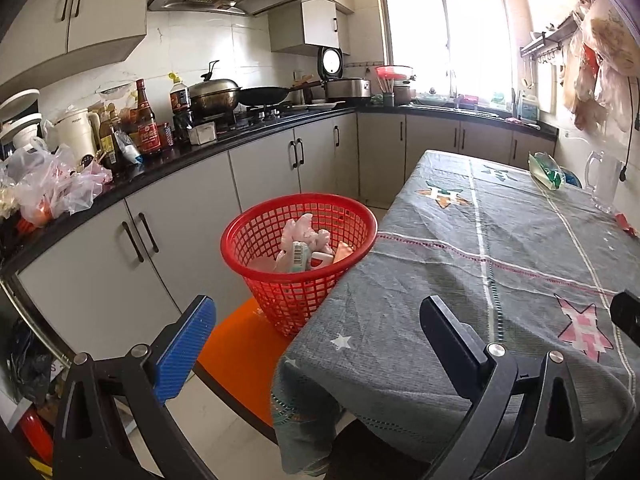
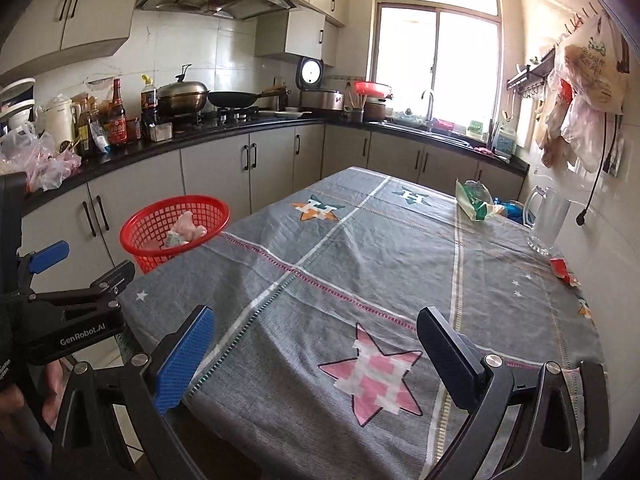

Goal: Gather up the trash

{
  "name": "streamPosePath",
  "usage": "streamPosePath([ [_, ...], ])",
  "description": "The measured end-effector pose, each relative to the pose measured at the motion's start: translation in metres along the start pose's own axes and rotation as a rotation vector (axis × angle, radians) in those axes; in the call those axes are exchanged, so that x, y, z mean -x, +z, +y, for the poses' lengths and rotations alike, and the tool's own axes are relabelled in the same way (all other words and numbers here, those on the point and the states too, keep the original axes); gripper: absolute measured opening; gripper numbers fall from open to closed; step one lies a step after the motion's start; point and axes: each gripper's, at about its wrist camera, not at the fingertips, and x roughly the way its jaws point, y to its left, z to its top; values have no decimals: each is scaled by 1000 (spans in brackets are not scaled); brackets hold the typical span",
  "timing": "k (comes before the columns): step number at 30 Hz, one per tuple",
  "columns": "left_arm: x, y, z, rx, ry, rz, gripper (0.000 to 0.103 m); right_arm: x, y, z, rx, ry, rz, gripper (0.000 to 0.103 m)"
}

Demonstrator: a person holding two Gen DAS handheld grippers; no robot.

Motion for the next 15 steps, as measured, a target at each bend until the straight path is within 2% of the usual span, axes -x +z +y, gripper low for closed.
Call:
streamPosePath([
  [15,-6,-3,5,10,3,12,102,-4,-1,9,27,5,20,103],
])
